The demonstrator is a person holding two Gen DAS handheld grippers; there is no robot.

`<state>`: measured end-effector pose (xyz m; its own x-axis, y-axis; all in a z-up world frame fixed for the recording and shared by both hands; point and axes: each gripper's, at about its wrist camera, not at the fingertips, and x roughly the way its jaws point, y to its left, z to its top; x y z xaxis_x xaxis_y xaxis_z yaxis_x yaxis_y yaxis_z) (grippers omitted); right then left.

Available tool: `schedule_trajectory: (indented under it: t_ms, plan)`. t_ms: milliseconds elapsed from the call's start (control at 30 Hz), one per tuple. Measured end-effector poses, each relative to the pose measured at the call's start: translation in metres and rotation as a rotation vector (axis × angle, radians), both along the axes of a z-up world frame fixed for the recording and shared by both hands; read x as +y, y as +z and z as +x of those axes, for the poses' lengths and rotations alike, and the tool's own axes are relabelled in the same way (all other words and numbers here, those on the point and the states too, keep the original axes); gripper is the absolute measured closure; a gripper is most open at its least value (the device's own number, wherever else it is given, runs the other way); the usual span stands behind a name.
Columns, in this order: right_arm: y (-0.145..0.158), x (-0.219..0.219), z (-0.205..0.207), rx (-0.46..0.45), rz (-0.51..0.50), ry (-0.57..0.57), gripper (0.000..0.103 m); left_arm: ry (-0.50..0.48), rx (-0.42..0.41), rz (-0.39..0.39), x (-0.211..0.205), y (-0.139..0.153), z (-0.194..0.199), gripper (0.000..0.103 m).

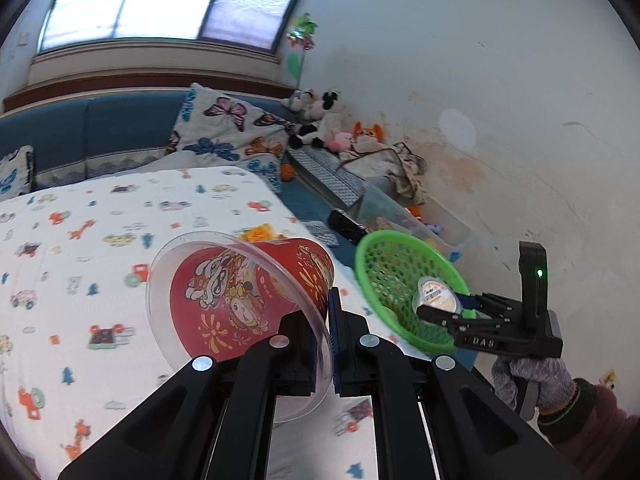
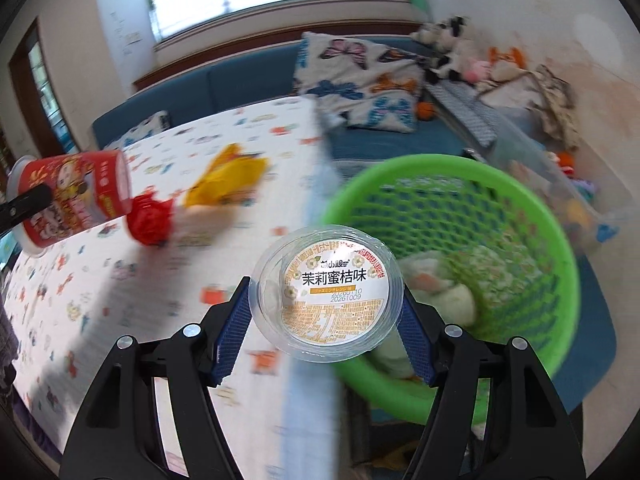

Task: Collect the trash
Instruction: 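Drop the sealed jelly cup into the basket with the right gripper while the left holds the red cup, then lower the red paper cup into the green basket, open the left gripper and withdraw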

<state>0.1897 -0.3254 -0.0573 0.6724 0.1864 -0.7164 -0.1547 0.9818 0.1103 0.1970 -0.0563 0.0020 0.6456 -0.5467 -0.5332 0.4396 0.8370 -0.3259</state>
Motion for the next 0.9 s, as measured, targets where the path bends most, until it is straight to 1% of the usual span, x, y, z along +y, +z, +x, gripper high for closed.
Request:
schedule_trajectory:
  t_ms: [200,333,600,733,900]
  plan:
    - [-0.002,-0.052,-0.004,0.002,-0.009,-0.102,0.035,-0.045,0.002,0.020,-0.031,0.002,0.003,0.098]
    - [-0.006,-0.076,-0.005,0.012,0.001,-0.149,0.034,-0.072,0.013,0.034,-0.050,0.001,0.008,0.098]
    - [-0.017,-0.102,-0.003,0.034,0.030,-0.199,0.033,-0.129,0.022,0.060,-0.086,-0.002,0.012,0.098]
    - [-0.020,-0.109,-0.003,0.034,0.035,-0.204,0.028,-0.161,0.027,0.075,-0.107,-0.002,0.014,0.098]
    - [-0.021,-0.117,-0.006,0.027,0.049,-0.213,0.027,-0.200,0.033,0.095,-0.135,-0.005,0.020,0.098]
